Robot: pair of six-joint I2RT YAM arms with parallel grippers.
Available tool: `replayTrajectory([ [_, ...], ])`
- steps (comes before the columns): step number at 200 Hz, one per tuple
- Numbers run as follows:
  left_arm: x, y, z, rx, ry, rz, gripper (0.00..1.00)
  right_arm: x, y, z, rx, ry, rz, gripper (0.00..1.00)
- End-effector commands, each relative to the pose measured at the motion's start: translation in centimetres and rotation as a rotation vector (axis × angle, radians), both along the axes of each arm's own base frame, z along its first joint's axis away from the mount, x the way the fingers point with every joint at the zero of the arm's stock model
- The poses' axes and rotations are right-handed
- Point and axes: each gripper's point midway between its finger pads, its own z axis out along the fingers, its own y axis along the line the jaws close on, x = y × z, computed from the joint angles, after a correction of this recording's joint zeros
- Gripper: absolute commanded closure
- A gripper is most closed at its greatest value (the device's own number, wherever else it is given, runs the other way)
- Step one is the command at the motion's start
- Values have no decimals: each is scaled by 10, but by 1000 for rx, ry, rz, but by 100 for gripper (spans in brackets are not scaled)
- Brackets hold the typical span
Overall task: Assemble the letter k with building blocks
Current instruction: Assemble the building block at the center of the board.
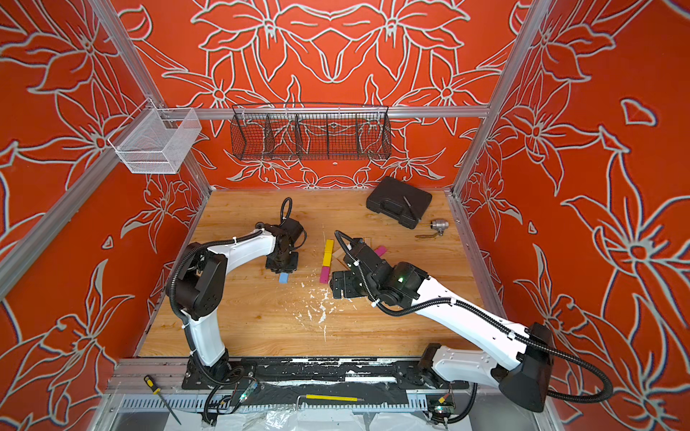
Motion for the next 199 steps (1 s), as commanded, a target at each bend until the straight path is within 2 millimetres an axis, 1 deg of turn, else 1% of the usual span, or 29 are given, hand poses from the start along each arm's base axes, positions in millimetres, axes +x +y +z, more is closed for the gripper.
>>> replayTrajectory([
  [1,-3,3,-8,18,29,10,68,1,2,7,1,-7,2,2],
  [199,2,6,-10,32,25,17,67,5,10,3,-18,3,19,2],
])
